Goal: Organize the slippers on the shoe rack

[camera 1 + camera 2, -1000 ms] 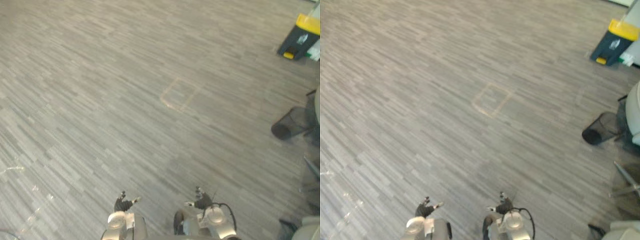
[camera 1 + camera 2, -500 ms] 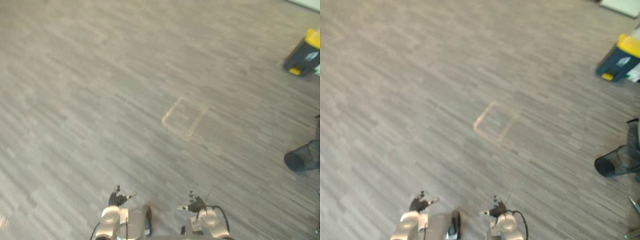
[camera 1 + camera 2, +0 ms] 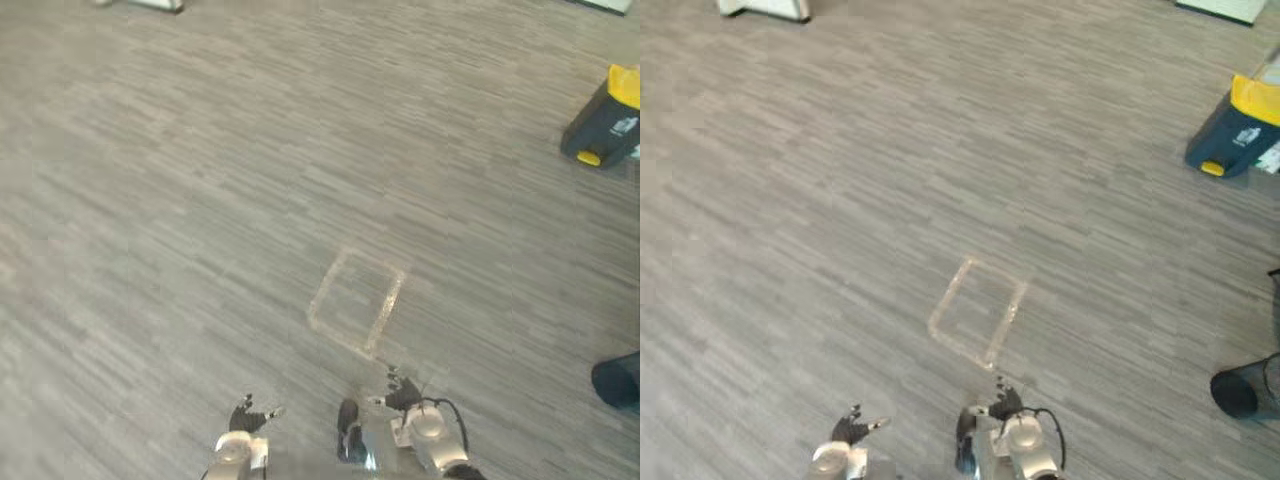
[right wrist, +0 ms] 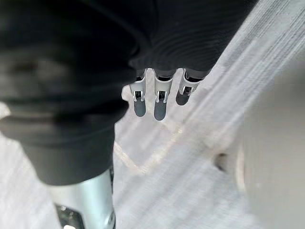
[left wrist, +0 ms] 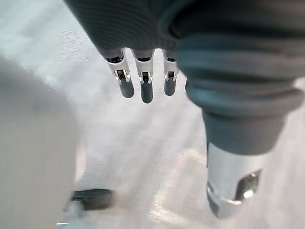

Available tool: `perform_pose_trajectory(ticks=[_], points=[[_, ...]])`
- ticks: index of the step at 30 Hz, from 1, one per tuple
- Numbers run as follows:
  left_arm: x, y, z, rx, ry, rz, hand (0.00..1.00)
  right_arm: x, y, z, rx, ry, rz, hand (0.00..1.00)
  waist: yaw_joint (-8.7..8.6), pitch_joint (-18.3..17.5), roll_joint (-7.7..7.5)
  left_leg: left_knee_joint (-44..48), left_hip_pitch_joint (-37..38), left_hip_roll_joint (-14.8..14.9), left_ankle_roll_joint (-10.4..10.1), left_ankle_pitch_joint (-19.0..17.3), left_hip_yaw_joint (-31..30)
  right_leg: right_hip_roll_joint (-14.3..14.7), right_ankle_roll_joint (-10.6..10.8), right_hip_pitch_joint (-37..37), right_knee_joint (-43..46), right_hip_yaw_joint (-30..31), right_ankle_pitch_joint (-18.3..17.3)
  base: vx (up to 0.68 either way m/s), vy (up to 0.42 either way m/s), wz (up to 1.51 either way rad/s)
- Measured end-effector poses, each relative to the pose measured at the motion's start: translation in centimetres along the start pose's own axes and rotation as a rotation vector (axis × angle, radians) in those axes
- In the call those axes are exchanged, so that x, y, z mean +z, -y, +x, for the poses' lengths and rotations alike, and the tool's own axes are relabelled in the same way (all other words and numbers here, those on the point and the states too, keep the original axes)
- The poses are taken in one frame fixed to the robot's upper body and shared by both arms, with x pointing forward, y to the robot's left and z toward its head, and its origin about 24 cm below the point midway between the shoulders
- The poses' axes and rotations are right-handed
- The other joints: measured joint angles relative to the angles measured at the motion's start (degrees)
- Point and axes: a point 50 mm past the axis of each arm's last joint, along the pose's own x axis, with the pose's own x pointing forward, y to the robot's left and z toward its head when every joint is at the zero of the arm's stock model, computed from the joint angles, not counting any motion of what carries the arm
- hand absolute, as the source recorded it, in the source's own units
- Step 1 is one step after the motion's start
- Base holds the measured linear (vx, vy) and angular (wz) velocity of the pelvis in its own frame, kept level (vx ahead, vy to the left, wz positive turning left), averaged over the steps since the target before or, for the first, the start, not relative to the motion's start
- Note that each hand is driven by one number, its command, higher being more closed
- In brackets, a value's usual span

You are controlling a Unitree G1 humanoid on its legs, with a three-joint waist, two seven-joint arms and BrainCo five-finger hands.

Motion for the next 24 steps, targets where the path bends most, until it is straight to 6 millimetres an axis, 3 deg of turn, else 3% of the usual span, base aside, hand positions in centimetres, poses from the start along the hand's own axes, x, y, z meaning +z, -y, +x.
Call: perform_pose_trajectory(ticks=[3,4,5,6,7,8,9,11,12,13,15,17,20,21,22,23,24], points=[[1.0,-0.1,0.1,0.003,0.045,-0.006,0.0,-0.6,0.1,0.0,-0.003,-0.027,0.0,0.0,1.31,0.24,-0.92,-9.26,-7.98,-2.24,0.22,-5.76,0.86,-1.4,0.2,6.89,-3.54,5.11,-0.21,0.7,0.073,-1.05],[1.6,-0.1,0.1,0.004,0.073,-0.009,0.0,-0.7,0.2,0.0,-0.005,-0.033,0.0,0.0,1.94,0.45,-1.29,-19.89,-10.59,-5.47,0.7,-5.95,-1.35,-3.37,1.51,8.8,-3.99,7.46,-1.32,0.44,0.145,-0.94],[1.8,-0.1,0.1,0.005,0.081,-0.01,0.0,-0.7,0.2,0.0,-0.006,-0.033,0.0,0.0,2.05,0.57,-1.51,-23.75,-11.38,-6.94,0.66,-5.89,-2.85,-4.15,1.93,9.36,-4.0,8.29,-2.02,0.54,0.225,-1.05],[1.8,0.0,0.1,0.002,0.088,-0.014,0.0,-1.0,0.3,-0.1,-0.009,-0.041,-0.002,0.0,2.14,0.59,-1.56,-34.75,-13.14,-10.36,-0.97,-3.49,-9.52,-5.76,3.5,10.28,-3.92,10.49,-4.12,0.4,0.258,-0.98],[1.5,0.2,0.0,-0.002,0.08,-0.018,0.0,-1.5,0.4,-0.2,-0.01,-0.056,-0.004,0.0,2.53,0.25,-0.61,-42.31,-13.49,-11.68,-2.34,-0.96,-15.35,-6.0,4.49,10.59,-3.7,12.63,-5.92,0.63,0.434,-1.55],[0.7,0.3,-0.2,-0.002,0.054,-0.02,0.0,-2.0,0.8,-0.3,-0.018,-0.069,-0.012,0.0,2.81,-0.38,1.27,-43.28,-13.54,-11.25,-4.55,6.27,-19.28,-5.76,6.72,12.15,-2.68,15.93,-10.21,0.54,0.42,-1.32],[0.6,0.1,-0.2,0.005,0.047,-0.036,0.0,-1.9,0.7,-0.3,-0.013,-0.07,-0.012,0.0,2.9,-0.43,1.04,-40.82,-13.68,-12.01,-2.61,6.19,-19.22,-6.4,7.35,12.29,-1.34,17.29,-11.05,0.54,0.423,-1.12],[0.5,-0.8,0.0,0.017,0.036,-0.005,0.0,-2.1,-0.3,-0.5,0.008,-0.077,0.006,0.0,2.57,-2.2,-2.2,-37.53,-12.68,-13.07,-0.52,0.52,-14.83,-8.28,6.91,7.75,10.23,20.31,-11.37,0.5,0.337,-0.67],[0.4,-1.0,0.1,0.022,0.031,0.001,0.0,-2.1,-0.5,-0.5,0.011,-0.077,0.01,0.0,2.57,-2.34,-2.81,-37.58,-11.7,-13.17,-0.11,-0.24,-13.7,-8.51,7.1,6.15,14.17,20.52,-10.99,0.57,0.289,-0.86],[0.3,-1.5,0.2,0.029,0.022,0.019,0.0,-2.0,-0.9,-0.5,0.02,-0.075,0.016,0.0,2.23,-2.32,-3.97,-38.69,-7.72,-13.59,1.44,-2.68,-10.38,-10.17,11.06,1.07,26.74,18.74,-8.09,0.45,0.213,-0.73],[-0.2,-1.8,0.2,0.031,0.003,0.037,0.0,-1.8,-1.2,-0.3,0.032,-0.073,0.016,0.0,2.24,-2.4,-4.71,-40.75,-2.86,-13.42,2.39,-4.23,-6.94,-12.62,11.95,-4.1,38.27,14.55,-7.17,0.37,0.16,-1.03],[-1.0,-1.4,0.1,0.007,-0.031,0.081,0.0,-1.2,-1.2,-0.2,0.036,-0.05,0.007,0.0,1.38,-2.44,-3.97,-45.47,5.81,-12.17,3.35,-5.08,-2.41,-15.74,6.81,-9.39,44.3,0.8,-11.11,0.4,0.155,-1.05],[-1.2,-1.0,0.0,-0.002,-0.048,0.081,0.0,-0.7,-0.9,0.1,0.033,-0.031,-0.002,0.0,1.29,-2.02,-2.99,-51.43,11.96,-9.82,3.27,-5.04,1.89,-13.1,6.67,-13.49,34.66,-9.23,-13.07,0.5,0.08,-0.82],[-1.2,-0.9,0.1,-0.005,-0.051,0.081,0.0,-0.2,-0.5,0.3,0.026,-0.018,-0.009,0.0,0.94,-1.74,-2.47,-53.98,14.55,-8.83,3.21,-5.02,4.61,-12.03,5.39,-15.57,26.22,-15.32,-11.9,0.36,0.044,-0.68],[-1.2,-0.9,0.0,-0.006,-0.052,0.08,0.0,-0.1,-0.4,0.3,0.024,-0.015,-0.011,0.0,0.86,-1.65,-2.36,-54.67,15.31,-8.68,3.18,-5.02,5.27,-11.74,5.09,-16.14,23.84,-16.85,-11.16,0.45,0.041,-0.77],[-1.5,-0.7,-0.1,-0.009,-0.062,0.077,0.0,0.2,0.0,0.4,0.015,-0.008,-0.019,0.0,0.77,-1.42,-1.97,-56.43,17.41,-8.42,2.2,-5.0,7.28,-10.18,4.72,-17.24,15.19,-18.8,-7.17,0.6,0.007,-0.56],[-1.7,-0.8,-0.1,-0.011,-0.066,0.08,0.0,-0.2,0.1,0.4,0.012,-0.018,-0.02,0.0,0.78,-1.67,-2.37,-57.16,19.41,-9.31,0.58,-5.73,7.84,-8.47,3.71,-16.41,5.44,-18.11,1.42,0.62,-0.021,-0.47]])
